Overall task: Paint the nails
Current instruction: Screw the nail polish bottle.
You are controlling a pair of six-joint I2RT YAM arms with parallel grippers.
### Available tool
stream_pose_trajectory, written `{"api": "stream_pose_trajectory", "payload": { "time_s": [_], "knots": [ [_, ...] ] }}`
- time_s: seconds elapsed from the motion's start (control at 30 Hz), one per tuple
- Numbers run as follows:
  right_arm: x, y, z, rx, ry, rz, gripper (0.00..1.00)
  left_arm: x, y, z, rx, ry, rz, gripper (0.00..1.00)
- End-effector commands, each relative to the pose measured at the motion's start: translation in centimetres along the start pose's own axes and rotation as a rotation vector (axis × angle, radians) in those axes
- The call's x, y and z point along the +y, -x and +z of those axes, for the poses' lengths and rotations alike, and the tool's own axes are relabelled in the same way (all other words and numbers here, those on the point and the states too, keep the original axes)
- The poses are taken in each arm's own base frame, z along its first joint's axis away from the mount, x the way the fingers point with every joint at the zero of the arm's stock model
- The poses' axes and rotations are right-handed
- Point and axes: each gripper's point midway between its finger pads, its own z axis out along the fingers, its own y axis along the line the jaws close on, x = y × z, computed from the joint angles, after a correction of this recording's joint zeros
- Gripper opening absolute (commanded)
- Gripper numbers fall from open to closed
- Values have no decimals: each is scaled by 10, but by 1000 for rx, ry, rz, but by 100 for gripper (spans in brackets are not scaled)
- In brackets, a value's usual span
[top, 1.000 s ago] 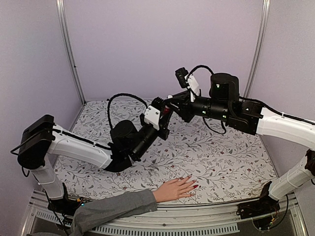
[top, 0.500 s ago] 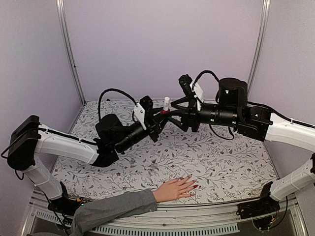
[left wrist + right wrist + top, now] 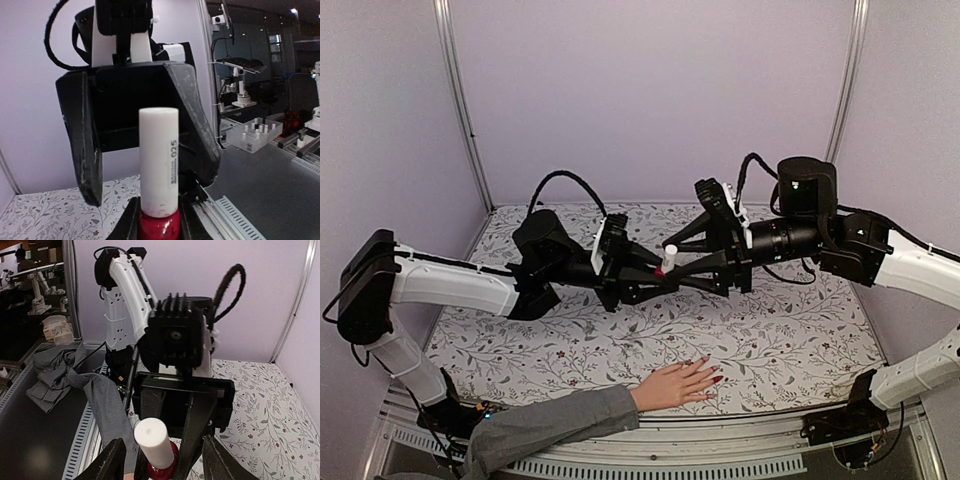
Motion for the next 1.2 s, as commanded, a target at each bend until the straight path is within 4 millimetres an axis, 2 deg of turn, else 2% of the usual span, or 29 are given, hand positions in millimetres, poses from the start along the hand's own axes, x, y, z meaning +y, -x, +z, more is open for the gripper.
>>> {"api": "stream_pose_trajectory", "payload": {
  "time_s": [0.0,0.13,0.3,0.67,0.73,0.93,1.1,1.17],
  "knots": [
    [29,12,-4,-25,181,-72,52,-24,-2,3,0,-201,-81,0],
    [32,14,-3,-25,207,-79,49,-26,-3,4,-5,-240,-105,0],
    [34,12,-2,-6,222,-78,36,-27,-3,5,-10,-257,-113,0],
    [35,1,6,35,244,-67,34,-26,-2,6,-15,-253,-109,0],
    [35,0,6,41,242,-65,30,-25,-2,5,-16,-250,-107,0],
    [32,1,8,54,226,-51,3,-18,1,4,-25,-196,-90,0],
    [27,-3,12,67,206,-39,0,-6,6,3,-30,-95,-52,0],
    [14,-3,15,77,136,-12,0,1,7,1,-26,-45,-37,0]
  ]
}}
